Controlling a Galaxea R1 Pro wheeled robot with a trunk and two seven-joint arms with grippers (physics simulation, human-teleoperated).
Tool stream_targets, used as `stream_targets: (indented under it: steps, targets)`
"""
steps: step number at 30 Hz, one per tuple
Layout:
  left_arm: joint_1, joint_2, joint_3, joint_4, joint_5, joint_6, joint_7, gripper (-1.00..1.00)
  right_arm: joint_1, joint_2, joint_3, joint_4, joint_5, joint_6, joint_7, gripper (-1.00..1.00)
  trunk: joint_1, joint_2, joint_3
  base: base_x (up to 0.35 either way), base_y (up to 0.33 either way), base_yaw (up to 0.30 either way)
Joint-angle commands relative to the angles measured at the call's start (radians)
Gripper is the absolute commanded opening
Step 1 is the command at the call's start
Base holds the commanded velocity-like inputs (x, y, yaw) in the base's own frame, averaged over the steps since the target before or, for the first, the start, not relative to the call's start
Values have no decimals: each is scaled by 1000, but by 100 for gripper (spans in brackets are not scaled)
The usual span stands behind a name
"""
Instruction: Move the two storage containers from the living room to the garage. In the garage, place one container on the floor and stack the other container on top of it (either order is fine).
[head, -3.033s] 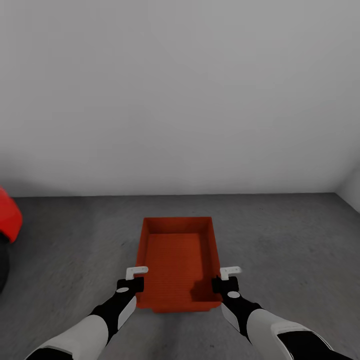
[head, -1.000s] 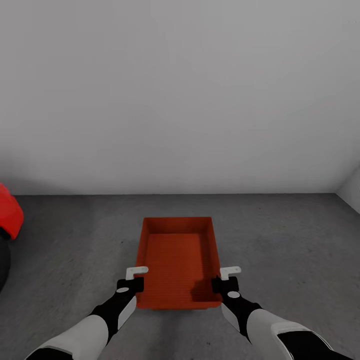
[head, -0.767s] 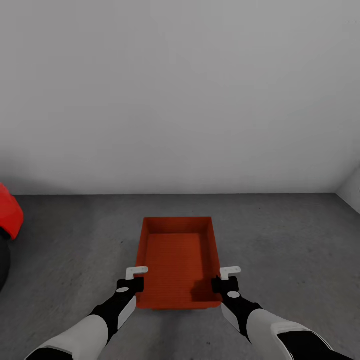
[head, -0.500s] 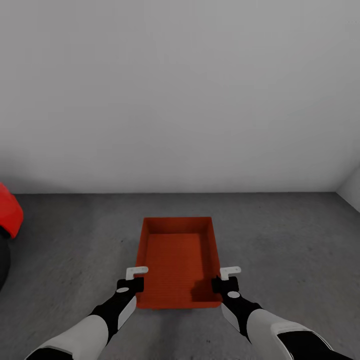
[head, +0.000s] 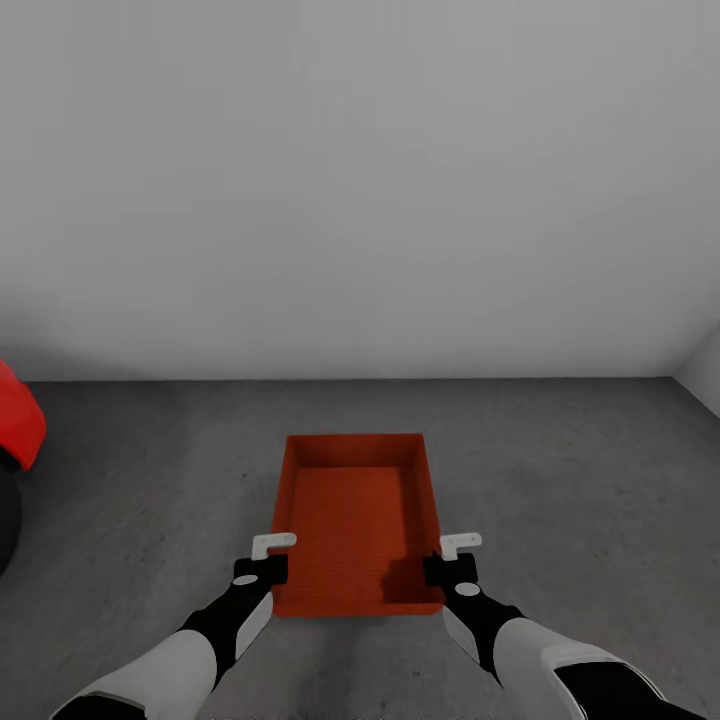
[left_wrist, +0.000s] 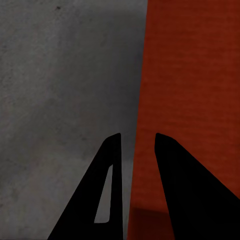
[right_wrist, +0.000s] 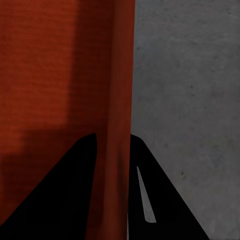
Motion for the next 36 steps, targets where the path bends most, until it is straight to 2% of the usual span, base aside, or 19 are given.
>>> stream_targets:
  steps: [1, 12, 36]
  targets:
    - [-1, 0, 26, -58, -10, -11, 12, -100, 0, 2, -12, 4, 14, 3, 0, -100, 0, -1, -2, 0, 0, 0]
    - [-1, 0, 26, -58, -10, -11, 12, -100, 0, 1, -12, 4, 14, 3, 1, -100, 0, -1, -5, 21, 0, 0]
    - [-1, 0, 26, -58, -10, -11, 12, -100, 0, 0, -12, 4, 14, 3, 0, -100, 0, -1, -5, 101, 0, 0]
